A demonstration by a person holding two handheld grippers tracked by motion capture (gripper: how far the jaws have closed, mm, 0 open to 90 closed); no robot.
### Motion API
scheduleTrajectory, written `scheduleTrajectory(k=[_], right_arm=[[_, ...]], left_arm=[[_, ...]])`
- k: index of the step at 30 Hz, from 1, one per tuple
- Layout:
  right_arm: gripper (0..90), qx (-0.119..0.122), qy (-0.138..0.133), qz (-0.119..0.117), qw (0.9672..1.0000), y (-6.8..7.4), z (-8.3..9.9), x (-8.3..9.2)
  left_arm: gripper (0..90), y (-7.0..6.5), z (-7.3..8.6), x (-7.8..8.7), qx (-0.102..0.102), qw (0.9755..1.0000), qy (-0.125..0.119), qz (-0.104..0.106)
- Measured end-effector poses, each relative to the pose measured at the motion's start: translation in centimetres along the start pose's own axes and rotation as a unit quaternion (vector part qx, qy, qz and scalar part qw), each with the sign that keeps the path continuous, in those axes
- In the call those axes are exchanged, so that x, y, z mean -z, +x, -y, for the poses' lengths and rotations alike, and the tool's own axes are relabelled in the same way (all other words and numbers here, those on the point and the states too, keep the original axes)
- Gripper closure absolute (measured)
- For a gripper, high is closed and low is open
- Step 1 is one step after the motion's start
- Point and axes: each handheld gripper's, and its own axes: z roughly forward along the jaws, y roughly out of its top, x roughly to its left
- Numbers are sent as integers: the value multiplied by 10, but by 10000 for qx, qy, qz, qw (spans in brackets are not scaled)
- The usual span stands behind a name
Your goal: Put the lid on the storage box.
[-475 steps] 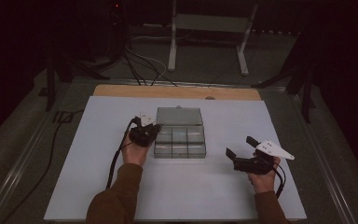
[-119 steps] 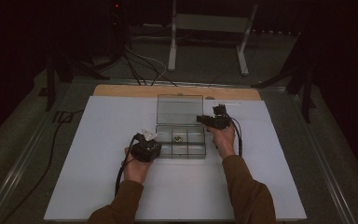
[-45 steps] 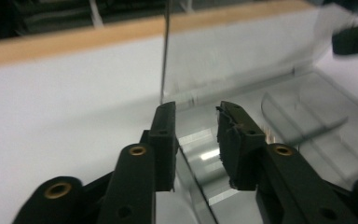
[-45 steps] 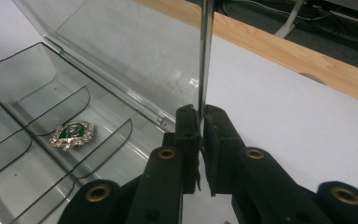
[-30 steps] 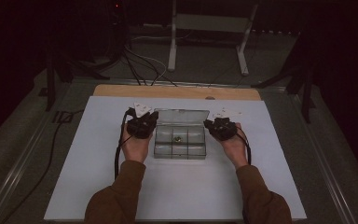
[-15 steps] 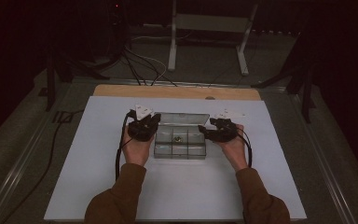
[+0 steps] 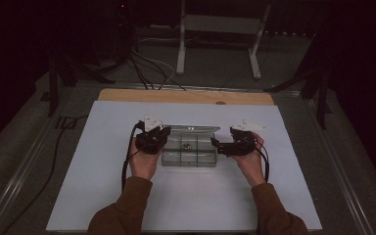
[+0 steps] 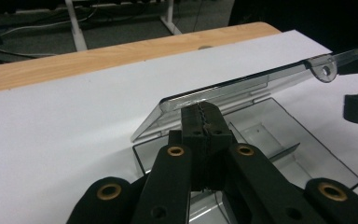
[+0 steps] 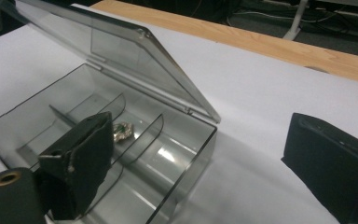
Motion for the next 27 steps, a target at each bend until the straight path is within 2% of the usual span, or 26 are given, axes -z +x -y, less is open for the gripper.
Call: scheduleTrajectory(k=[6,14,21,27], right_arm=[[52,0,-49,-3,10000,2,2,8],[26,113,-80,58,9999,9,6,19],[23,177,-111,121,9997,9,11,26],[21,116,-131,222,9996,4,18,32]], left_arm=[[900,-1,4,1,-7,10000,41,57],[900,-2,11,3,-46,9998,122,117],[900,-4,16,2,-48,9997,173,142],[900,-5,21,2,-30,9996,200,184]])
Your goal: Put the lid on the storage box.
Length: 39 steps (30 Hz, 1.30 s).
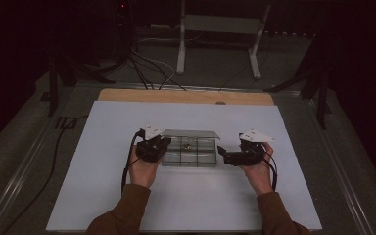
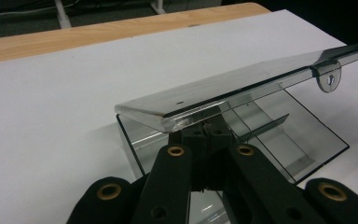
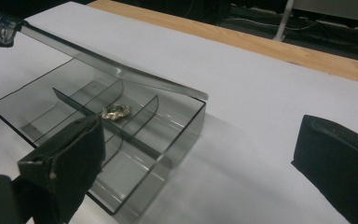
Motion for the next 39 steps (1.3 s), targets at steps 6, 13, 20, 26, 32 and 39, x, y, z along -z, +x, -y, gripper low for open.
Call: scheduleTrajectory(k=[6,13,20,26,32,39], right_arm=[[18,-141,-133,15,9998,-5,8,9],[18,-319,-316,-11,9990,-11,18,24],[18,-286,-385,30,9988,-12,26,37],[19,-285,-423,106,9986,-13,33,46],[19,-284,-457,132,9985,-15,39,54],[20,-192,-442,219,9986,-13,44,57]], left_arm=[[900,0,4,2,22,10000,19,14],[900,1,12,3,90,9999,32,91],[900,3,24,3,154,9997,112,118],[900,3,31,2,154,9996,173,145],[900,2,38,2,179,9995,205,183],[900,2,46,1,191,9992,261,250]])
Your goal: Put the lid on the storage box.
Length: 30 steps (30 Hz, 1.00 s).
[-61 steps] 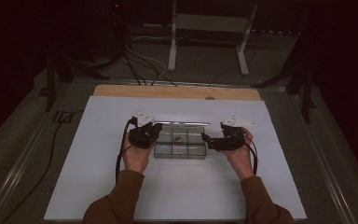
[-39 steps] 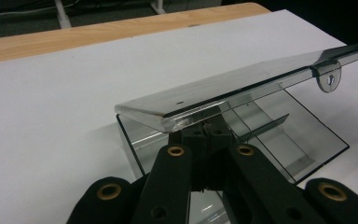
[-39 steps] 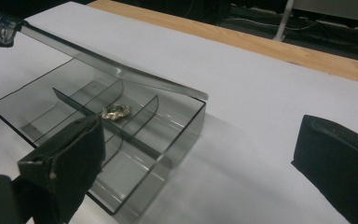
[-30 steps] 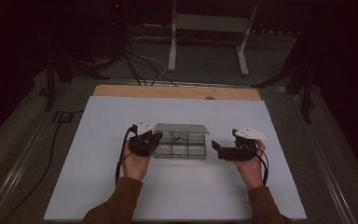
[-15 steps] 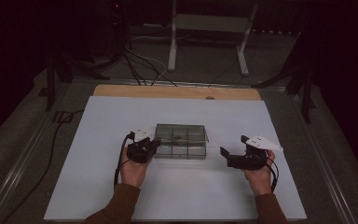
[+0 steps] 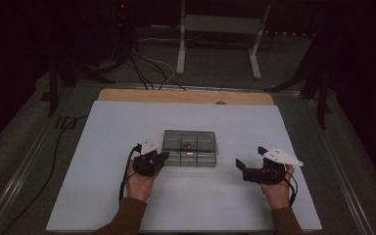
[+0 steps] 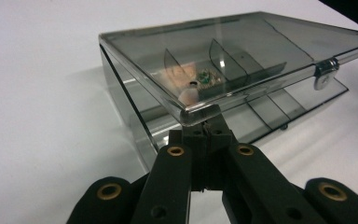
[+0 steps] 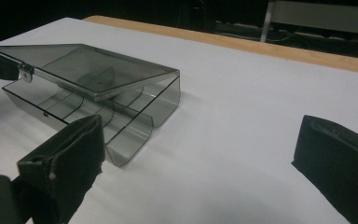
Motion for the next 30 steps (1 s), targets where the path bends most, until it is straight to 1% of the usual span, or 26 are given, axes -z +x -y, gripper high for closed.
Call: scheduleTrajectory(k=[4,8,10,13,17,23,30], right_arm=[[20,78,31,-1,10000,2,1,1],[19,87,30,6,10000,2,3,4],[20,64,8,16,10000,2,4,5],[20,49,7,16,10000,1,5,7],[20,33,-6,19,10000,3,7,10],[21,22,-57,40,10000,2,7,14],[20,-18,-66,61,10000,1,9,16]], left_arm=[[900,0,5,3,47,10000,-24,61],[900,-1,9,4,14,10000,14,84],[900,-1,11,5,10,9999,41,97],[900,-1,12,5,11,9999,19,102],[900,-4,16,6,-81,9999,80,118],[900,-5,21,4,-143,9997,168,108],[900,-6,24,3,-141,9996,204,139]])
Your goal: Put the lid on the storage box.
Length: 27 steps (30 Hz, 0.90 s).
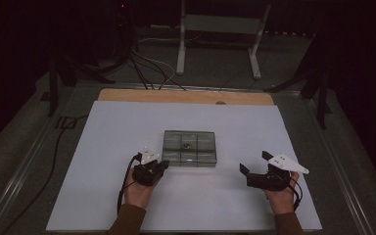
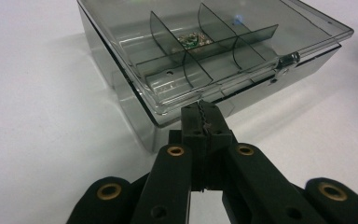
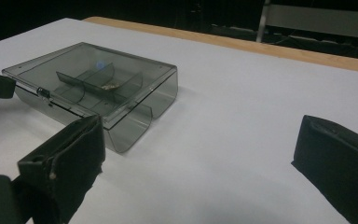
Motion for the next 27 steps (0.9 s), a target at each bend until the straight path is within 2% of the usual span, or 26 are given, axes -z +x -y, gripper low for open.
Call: scheduleTrajectory(k=[10,16,19,20,23,26,27], right_arm=[[20,25,-11,9,10000,1,1,-1],[20,11,-27,22,10000,1,2,-2],[20,12,-21,12,10000,2,2,-2],[20,20,-19,6,10000,2,2,-2],[20,31,-12,-2,10000,2,3,-3],[19,22,-21,1,10000,2,3,-3],[20,20,-27,4,10000,2,3,-3]], left_arm=[[900,-1,6,-1,-33,10000,53,21],[760,-2,10,4,-133,9998,-56,109],[647,-5,9,9,-245,9995,-148,111],[628,-6,8,11,-276,9994,-193,51],[525,-5,7,18,-259,9989,-378,44],[500,-1,3,25,-288,9981,-539,111],[464,0,2,28,-301,9978,-589,90]])
